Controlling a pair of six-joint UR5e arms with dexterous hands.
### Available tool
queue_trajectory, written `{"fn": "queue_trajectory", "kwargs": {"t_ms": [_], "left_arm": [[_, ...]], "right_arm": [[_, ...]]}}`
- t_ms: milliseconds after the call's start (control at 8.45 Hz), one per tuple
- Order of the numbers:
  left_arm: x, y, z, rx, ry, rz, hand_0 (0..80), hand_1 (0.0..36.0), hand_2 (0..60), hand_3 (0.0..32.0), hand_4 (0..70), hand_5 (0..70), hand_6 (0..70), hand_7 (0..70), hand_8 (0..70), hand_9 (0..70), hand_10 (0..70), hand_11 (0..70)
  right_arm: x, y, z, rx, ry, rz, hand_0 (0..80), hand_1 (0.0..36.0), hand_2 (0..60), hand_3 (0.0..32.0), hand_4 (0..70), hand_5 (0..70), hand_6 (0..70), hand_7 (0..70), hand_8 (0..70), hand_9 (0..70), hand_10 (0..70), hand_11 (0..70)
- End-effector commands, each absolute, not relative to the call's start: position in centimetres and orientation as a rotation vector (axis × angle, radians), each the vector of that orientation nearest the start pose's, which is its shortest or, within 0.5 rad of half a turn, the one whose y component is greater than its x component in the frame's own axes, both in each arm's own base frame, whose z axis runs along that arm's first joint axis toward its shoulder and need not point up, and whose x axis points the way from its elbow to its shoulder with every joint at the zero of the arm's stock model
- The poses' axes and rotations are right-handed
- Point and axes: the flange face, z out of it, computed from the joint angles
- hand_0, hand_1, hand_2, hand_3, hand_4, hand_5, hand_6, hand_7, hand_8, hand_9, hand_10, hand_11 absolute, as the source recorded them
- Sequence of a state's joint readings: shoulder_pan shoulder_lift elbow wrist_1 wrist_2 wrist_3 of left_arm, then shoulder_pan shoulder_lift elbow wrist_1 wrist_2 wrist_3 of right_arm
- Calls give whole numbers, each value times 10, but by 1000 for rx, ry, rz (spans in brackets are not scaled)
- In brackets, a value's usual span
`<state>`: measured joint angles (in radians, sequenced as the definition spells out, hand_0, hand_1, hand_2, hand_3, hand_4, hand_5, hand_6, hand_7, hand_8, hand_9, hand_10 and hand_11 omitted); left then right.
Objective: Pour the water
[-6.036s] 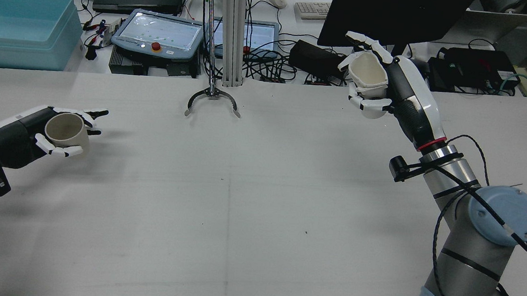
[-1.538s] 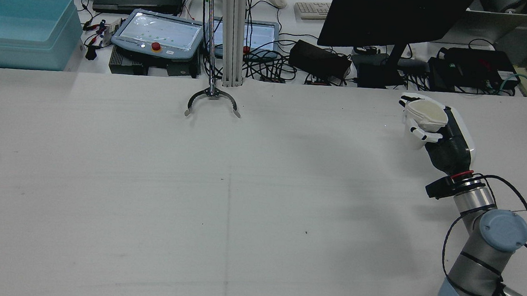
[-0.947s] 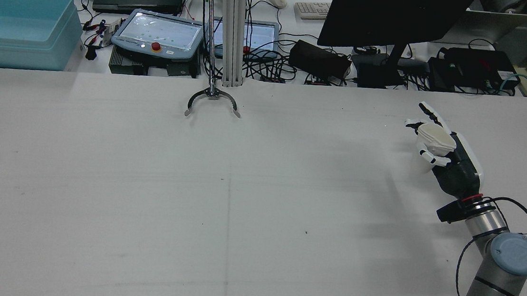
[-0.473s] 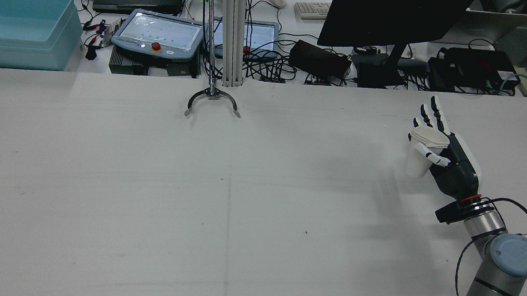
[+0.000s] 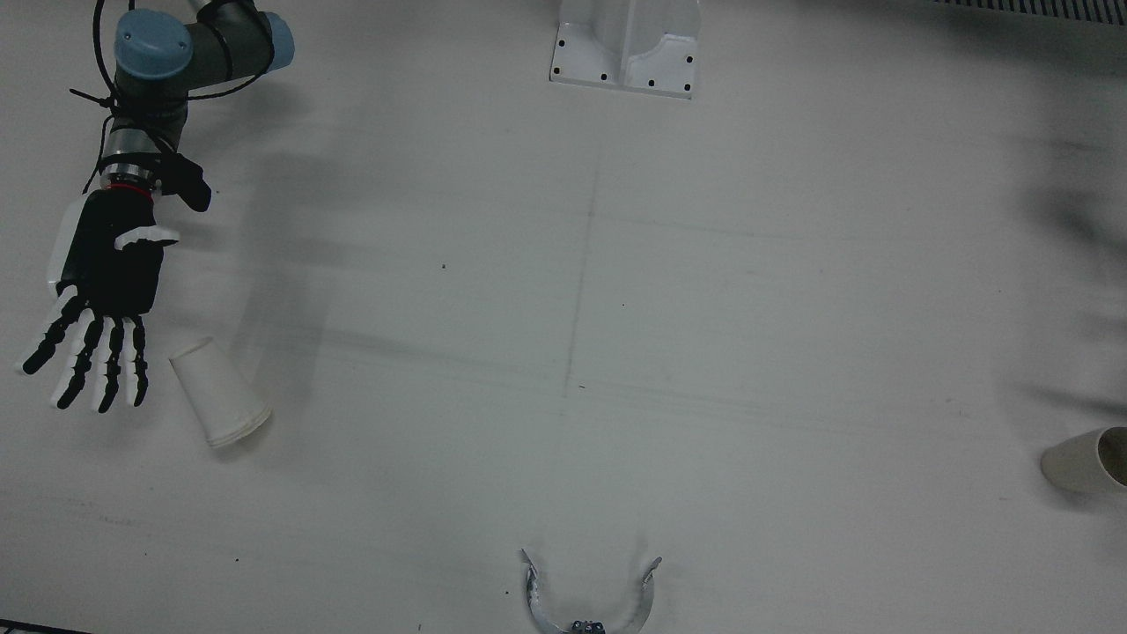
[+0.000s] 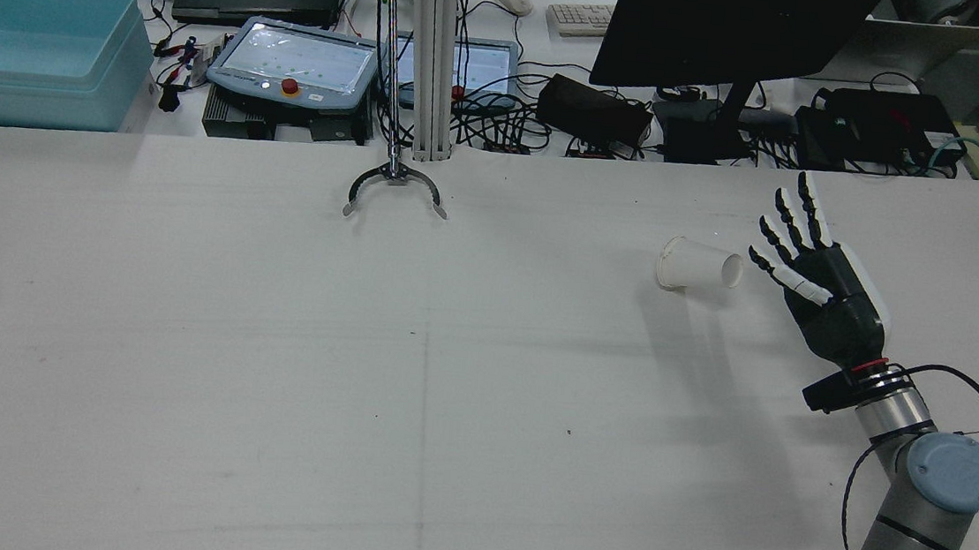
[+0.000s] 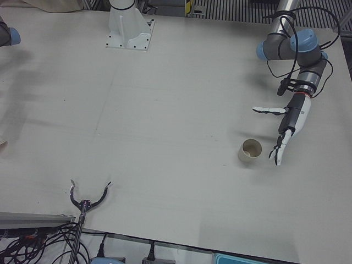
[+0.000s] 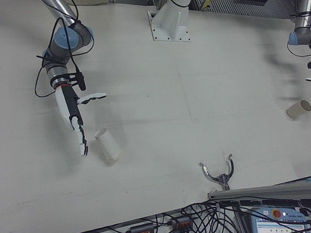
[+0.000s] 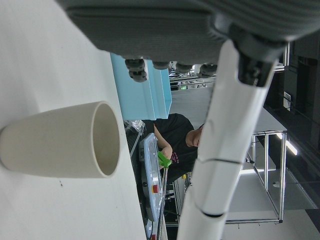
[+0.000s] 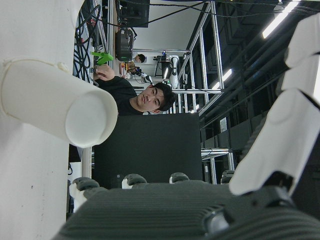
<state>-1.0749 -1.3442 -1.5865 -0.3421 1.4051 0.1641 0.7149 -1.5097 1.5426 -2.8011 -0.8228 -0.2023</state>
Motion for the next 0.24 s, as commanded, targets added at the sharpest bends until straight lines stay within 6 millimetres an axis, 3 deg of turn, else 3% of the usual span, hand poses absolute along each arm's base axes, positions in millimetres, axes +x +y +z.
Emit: {"fn": "queue_trajectory", "kwargs": {"t_ms": [0, 118], "left_arm": [[58, -420, 746, -203, 2142, -1842, 800, 274, 0, 2, 63, 0, 0, 0, 0, 0, 41, 101], [57, -420, 745, -203, 2142, -1841, 800, 280, 0, 8, 63, 0, 3, 1, 0, 0, 44, 106]], "right_arm": [[-257, -496, 603, 191, 2509, -1829, 447, 142, 149, 320, 0, 46, 12, 10, 0, 0, 0, 0], [-251, -496, 579, 199, 2520, -1790, 456, 151, 158, 320, 0, 48, 14, 20, 0, 0, 0, 0]]}}
